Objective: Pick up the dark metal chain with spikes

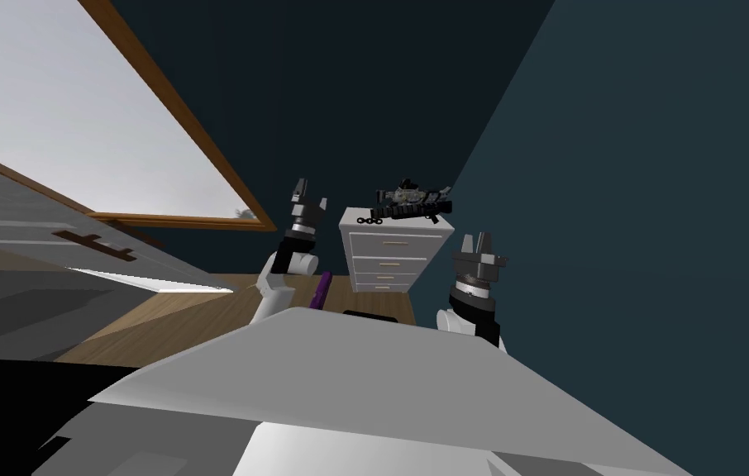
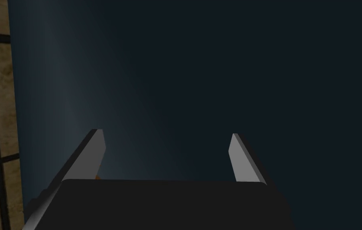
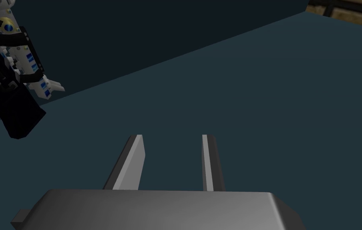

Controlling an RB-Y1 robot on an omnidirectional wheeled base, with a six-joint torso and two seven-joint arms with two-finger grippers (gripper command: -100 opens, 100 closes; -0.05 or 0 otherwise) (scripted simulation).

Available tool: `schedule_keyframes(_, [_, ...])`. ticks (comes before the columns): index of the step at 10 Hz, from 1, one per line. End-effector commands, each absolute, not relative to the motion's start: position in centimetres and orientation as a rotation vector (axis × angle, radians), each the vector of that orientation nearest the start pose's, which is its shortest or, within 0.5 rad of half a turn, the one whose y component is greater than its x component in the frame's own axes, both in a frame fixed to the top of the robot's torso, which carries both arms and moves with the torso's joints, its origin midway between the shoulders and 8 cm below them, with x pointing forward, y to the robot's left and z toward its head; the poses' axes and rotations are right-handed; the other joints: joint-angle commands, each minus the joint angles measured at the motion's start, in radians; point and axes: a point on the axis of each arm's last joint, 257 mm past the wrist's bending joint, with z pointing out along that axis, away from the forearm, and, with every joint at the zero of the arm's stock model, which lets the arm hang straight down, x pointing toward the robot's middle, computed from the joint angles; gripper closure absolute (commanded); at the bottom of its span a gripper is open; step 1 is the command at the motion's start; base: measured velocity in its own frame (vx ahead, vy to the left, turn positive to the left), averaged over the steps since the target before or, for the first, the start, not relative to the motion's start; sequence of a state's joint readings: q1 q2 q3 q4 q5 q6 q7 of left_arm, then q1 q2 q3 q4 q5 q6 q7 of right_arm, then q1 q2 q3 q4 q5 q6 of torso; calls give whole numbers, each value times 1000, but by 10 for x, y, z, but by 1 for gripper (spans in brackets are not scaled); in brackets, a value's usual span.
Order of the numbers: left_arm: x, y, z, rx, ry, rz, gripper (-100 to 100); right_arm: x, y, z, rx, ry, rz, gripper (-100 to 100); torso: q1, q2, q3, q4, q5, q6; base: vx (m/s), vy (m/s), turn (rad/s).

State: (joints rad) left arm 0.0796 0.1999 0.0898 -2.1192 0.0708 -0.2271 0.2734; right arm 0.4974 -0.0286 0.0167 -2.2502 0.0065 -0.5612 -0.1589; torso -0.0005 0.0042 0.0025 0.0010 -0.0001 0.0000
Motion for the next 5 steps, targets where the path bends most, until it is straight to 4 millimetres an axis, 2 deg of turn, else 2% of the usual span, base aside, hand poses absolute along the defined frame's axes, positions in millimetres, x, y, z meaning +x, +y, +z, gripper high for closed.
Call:
schedule_keyframes(1, [465, 277, 63, -743, 705, -1596, -100, 341, -269, 23, 668, 577, 1474, 0, 0, 0, 0, 0, 0, 0, -97, 3, -25])
schedule_keyframes(2, [469, 273, 73, -731, 698, -1607, -100, 341, -269, 23, 668, 577, 1474, 0, 1, 1, 1, 0, 0, 0, -80, -1, -16])
schedule_keyframes(3, [485, 278, 62, -782, 726, -1605, -100, 341, -269, 23, 668, 577, 1474, 0, 0, 1, 0, 0, 0, 0, -74, -3, -29])
schedule_keyframes(4, [489, 272, 75, -767, 718, -1619, -100, 341, -269, 23, 668, 577, 1474, 0, 0, 0, 0, 0, 0, 0, -58, -5, -16])
schedule_keyframes(5, [489, 271, 78, -760, 714, -1623, -100, 341, -269, 23, 668, 577, 1474, 0, 0, -1, 0, 0, 0, 0, -23, -4, 2])
